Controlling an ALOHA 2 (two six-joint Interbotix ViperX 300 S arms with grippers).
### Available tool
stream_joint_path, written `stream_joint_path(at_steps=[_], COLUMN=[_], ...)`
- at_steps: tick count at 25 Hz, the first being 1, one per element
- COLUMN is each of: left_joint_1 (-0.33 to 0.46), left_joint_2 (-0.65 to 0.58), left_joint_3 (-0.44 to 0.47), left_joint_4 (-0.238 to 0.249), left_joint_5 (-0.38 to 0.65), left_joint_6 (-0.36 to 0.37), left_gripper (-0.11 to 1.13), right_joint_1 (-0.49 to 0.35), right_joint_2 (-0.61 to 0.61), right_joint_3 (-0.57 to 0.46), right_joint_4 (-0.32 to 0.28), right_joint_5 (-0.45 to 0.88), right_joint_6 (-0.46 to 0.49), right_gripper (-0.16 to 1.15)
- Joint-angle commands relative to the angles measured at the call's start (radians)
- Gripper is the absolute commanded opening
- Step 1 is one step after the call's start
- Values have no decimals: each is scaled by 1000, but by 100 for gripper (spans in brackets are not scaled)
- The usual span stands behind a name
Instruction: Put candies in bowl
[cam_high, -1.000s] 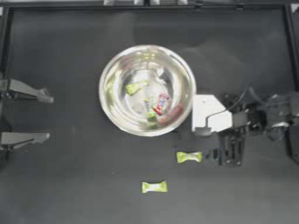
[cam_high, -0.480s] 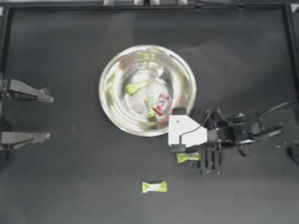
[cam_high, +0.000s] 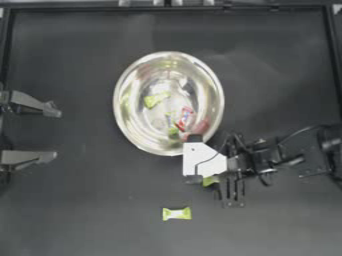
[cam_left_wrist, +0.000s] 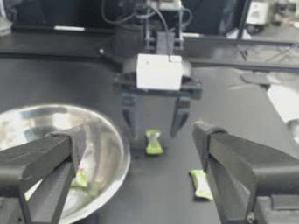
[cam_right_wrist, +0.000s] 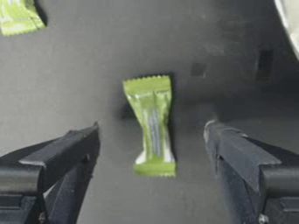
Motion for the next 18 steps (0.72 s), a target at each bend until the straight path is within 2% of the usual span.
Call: stream_joint_path(at_steps=[1, 5, 8, 15, 18], left_joint_1=[2, 2, 2, 2, 2], left_joint_2=[11, 11, 11, 11, 11], left_joint_3=[-20, -20, -20, -20, -17], left_joint_4=[-3, -5, -5, -8, -9], left_joint_5=[-5, -5, -5, -5, -5], left_joint_6=[0, 0, 0, 0, -2], left_gripper=[102, 102, 102, 102, 102], right_joint_1=[11, 12, 12, 25, 28], right_joint_2=[3, 18, 32, 40, 35], right_joint_3=[-26, -28, -35, -60, -64], right_joint_4=[5, 9, 8, -26, -23], right_joint_5=[-3, -3, 8, 74, 75], right_joint_6=[3, 3, 6, 18, 20], right_gripper=[99, 95, 86, 35, 29])
